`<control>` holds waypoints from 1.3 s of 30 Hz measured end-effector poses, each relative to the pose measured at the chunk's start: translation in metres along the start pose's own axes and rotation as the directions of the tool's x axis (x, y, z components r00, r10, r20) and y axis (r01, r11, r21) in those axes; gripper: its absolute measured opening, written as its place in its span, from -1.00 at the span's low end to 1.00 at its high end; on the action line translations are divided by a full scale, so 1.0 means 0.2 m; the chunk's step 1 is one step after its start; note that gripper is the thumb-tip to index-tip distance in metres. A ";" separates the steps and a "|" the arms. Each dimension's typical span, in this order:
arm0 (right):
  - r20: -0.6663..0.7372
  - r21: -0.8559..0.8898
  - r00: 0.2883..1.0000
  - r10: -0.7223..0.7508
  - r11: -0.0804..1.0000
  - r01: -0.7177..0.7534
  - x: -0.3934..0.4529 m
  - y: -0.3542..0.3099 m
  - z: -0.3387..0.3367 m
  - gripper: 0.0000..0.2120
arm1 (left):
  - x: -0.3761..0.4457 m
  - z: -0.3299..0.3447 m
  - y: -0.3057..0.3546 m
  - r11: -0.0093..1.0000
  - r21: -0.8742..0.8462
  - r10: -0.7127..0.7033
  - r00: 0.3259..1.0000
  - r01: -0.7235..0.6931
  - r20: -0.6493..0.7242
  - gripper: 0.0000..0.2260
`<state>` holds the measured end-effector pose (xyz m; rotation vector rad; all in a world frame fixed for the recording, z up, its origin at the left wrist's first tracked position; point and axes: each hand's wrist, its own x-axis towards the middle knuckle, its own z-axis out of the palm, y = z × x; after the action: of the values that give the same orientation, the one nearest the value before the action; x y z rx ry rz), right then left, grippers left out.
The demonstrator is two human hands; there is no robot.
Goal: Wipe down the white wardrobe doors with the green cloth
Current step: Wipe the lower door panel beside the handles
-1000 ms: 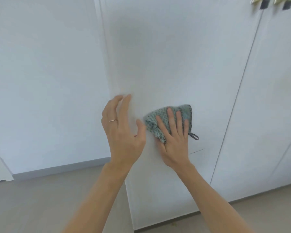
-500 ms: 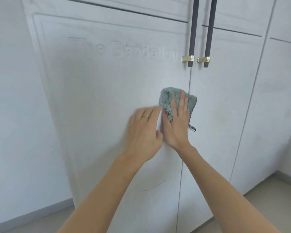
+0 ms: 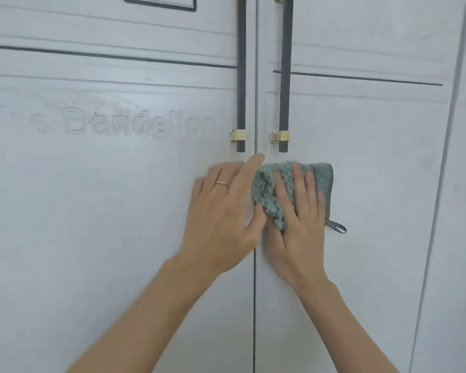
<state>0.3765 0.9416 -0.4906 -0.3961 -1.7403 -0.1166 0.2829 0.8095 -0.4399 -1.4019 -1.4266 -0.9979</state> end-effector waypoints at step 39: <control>-0.014 -0.063 0.991 -0.132 0.989 0.131 0.27 0.21 -0.14 -0.42 | 0.42 0.01 0.15 0.980 0.195 0.094 0.943 -0.032 -0.318 -0.86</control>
<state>0.4080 0.9842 -0.4389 -0.3242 -1.7480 -0.2682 0.3142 0.8368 -0.3619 -1.0809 -1.1880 -0.9751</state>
